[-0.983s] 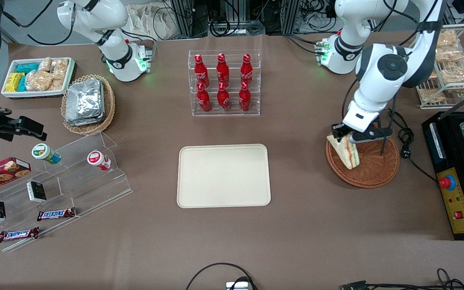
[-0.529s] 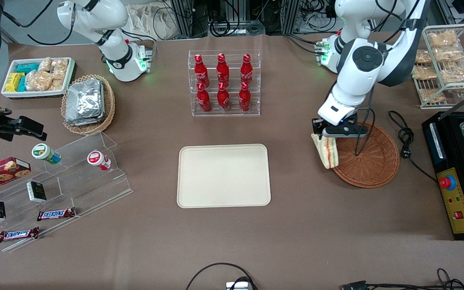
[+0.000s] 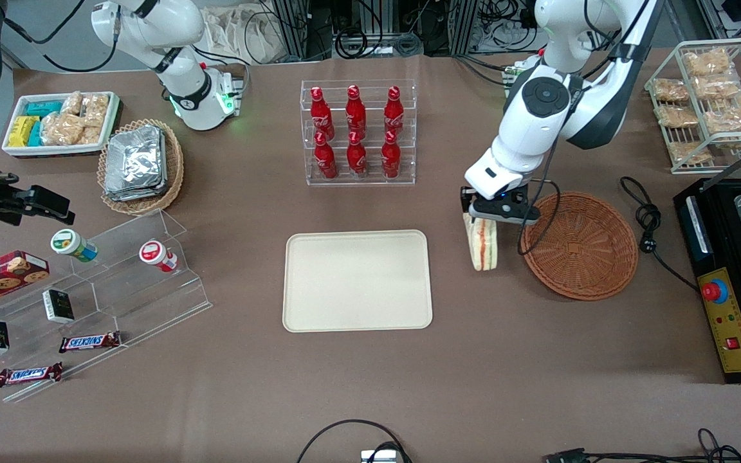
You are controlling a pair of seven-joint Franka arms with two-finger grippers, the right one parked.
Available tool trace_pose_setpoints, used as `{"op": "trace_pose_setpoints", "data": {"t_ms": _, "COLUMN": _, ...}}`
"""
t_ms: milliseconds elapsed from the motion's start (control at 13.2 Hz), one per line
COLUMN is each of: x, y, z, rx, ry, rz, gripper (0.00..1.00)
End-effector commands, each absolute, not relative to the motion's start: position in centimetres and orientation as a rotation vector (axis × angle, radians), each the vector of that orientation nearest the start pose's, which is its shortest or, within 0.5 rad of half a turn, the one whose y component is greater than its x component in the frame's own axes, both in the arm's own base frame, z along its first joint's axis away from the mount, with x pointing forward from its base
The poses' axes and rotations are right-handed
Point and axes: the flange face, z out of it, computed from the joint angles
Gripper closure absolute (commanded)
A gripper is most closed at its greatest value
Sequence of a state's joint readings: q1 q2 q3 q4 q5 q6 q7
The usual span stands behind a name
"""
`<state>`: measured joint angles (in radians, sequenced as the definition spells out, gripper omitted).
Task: Place sandwich from basket to tray
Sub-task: 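Lift the sandwich out of the basket and carry it toward the cream tray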
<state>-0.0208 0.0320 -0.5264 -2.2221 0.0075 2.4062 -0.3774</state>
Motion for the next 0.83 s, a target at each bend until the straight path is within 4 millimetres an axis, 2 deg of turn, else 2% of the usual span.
{"op": "trace_pose_setpoints", "data": {"t_ms": 0, "x": 47.8, "y": -31.0, "z": 37.8, "rx": -3.241, "ry": 0.323, "rz": -0.164, "gripper": 0.59}}
{"op": "trace_pose_setpoints", "data": {"t_ms": 378, "x": 48.6, "y": -34.9, "z": 37.5, "rx": -3.3, "ry": 0.278, "rz": -0.138, "gripper": 0.59}}
{"op": "trace_pose_setpoints", "data": {"t_ms": 756, "x": 50.5, "y": -35.9, "z": 37.3, "rx": -3.344, "ry": 0.207, "rz": -0.111, "gripper": 0.61}}
